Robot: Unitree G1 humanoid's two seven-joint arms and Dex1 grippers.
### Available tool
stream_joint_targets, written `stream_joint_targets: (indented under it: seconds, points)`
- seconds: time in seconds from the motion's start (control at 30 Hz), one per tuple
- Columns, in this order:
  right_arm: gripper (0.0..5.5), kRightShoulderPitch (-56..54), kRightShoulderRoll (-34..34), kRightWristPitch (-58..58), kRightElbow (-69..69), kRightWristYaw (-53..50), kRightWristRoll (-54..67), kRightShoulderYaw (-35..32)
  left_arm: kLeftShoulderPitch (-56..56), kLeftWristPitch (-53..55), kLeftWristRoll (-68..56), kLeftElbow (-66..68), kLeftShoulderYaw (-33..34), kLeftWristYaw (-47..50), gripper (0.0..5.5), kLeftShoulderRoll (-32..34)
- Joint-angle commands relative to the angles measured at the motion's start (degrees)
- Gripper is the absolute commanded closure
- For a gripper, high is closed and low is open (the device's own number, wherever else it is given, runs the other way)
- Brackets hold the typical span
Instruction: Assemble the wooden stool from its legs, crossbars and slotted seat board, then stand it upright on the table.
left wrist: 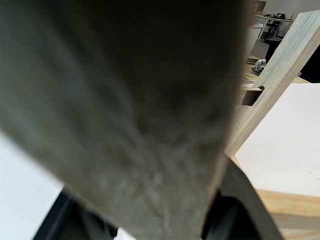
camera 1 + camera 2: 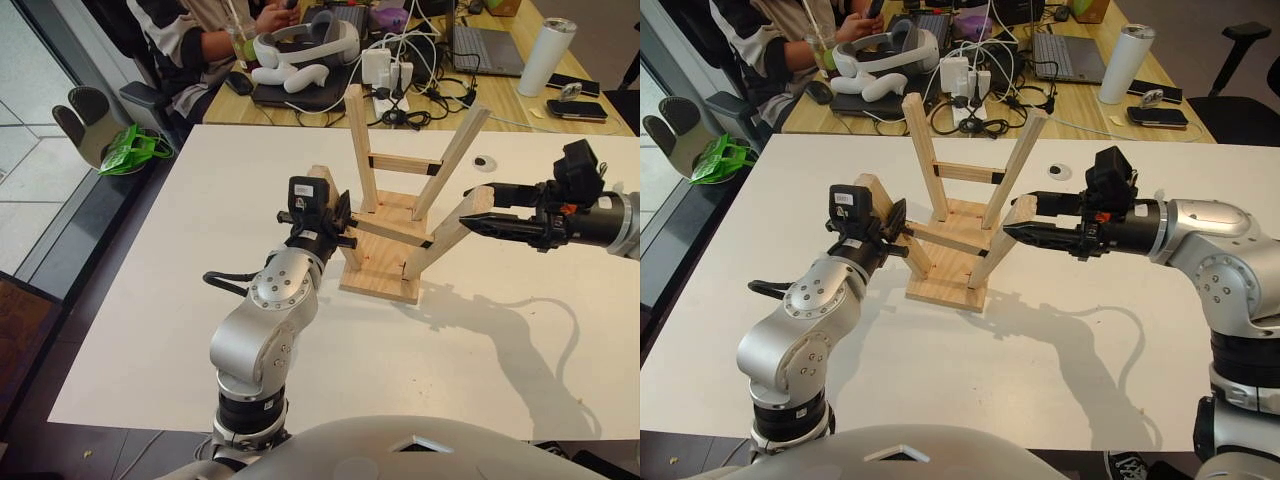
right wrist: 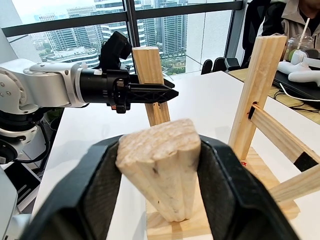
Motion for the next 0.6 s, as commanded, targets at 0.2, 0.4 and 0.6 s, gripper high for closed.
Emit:
stream_joint_targets:
  seconds: [0.2, 0.4, 0.6]
  points:
    - [3.36, 0.5, 1.6, 0.1, -0.5, -0.8, -1.0, 1.2, -1.0, 1.9, -0.1, 1.2, 0.9, -1.6, 3.43, -1.9]
    - [3.39, 1.8, 2.1, -2.4, -1.0, -0.2, -4.7, 4.8, -1.3, 1.5, 0.1, 0.8, 0.4, -2.0, 3.43, -2.4]
    - [3.40, 2.3, 1.5, -2.8, 1.3, 0.7, -4.7, 3.7, -0.7, 2.1, 0.2, 0.1, 1.1, -2.5, 3.43, -2.4]
